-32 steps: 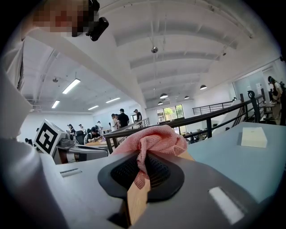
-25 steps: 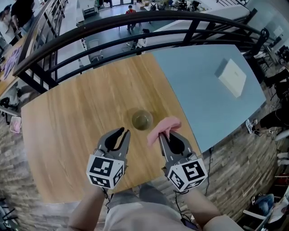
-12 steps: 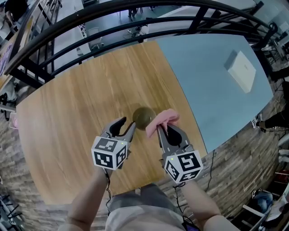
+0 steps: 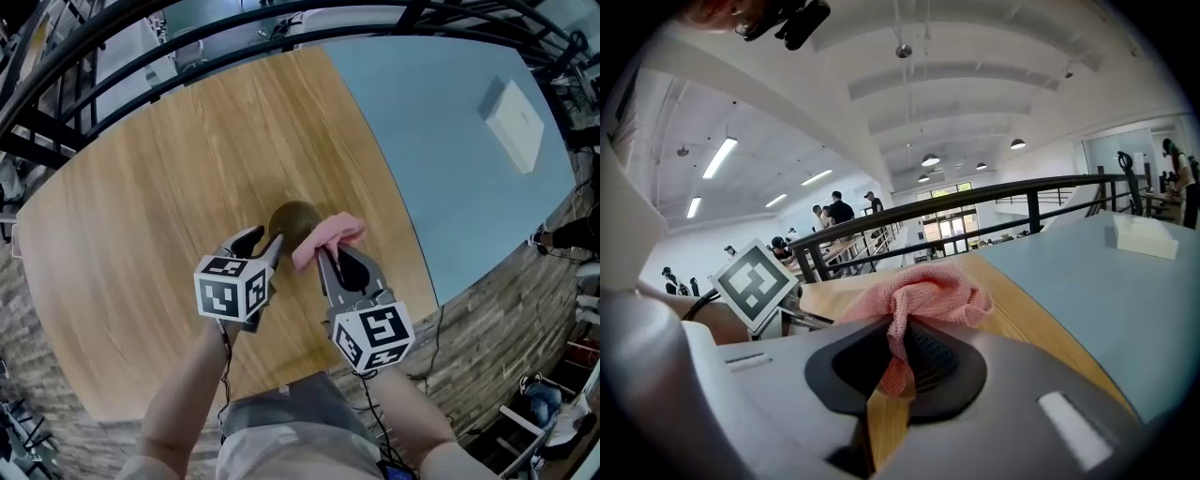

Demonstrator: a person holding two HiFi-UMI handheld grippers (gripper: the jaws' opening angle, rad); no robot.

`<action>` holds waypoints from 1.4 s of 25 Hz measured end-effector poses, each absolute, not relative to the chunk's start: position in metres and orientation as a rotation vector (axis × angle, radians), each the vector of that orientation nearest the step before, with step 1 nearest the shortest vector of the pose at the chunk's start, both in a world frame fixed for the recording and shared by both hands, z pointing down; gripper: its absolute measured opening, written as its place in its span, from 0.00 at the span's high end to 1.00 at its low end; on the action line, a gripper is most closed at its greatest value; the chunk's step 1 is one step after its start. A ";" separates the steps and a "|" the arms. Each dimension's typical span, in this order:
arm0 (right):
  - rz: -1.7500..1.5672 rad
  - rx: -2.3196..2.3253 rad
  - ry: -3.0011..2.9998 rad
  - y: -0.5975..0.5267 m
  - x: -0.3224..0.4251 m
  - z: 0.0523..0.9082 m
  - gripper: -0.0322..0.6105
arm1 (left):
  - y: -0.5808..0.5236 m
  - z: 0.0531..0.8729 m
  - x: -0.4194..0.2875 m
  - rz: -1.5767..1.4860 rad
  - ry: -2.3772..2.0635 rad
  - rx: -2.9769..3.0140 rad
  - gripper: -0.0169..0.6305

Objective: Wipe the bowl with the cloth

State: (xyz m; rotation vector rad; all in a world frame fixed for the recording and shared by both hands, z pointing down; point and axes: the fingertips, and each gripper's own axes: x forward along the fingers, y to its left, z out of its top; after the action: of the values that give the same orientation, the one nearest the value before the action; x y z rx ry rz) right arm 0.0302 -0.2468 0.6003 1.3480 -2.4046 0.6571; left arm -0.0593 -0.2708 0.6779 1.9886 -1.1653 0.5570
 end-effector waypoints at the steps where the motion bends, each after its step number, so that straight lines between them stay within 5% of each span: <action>1: 0.666 1.346 -2.400 -0.247 0.030 0.605 0.89 | -0.272 0.683 -0.061 0.559 -1.172 1.970 0.75; 7: 0.677 1.307 -2.371 -0.246 0.027 0.631 0.89 | -0.272 0.709 -0.063 0.527 -1.144 1.898 0.79; 15: 0.714 1.313 -2.341 -0.242 0.039 0.649 0.89 | -0.274 0.723 -0.052 0.479 -1.120 1.862 0.96; 35: 0.571 1.351 -2.432 -0.224 0.028 0.565 0.89 | -0.260 0.607 -0.051 0.565 -1.200 2.198 0.96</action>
State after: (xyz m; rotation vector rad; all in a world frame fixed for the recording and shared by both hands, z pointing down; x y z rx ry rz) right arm 0.0282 -0.2242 0.5648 1.3510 -2.4317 0.5710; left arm -0.0509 -0.2598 0.6072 2.1978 -1.1997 0.5653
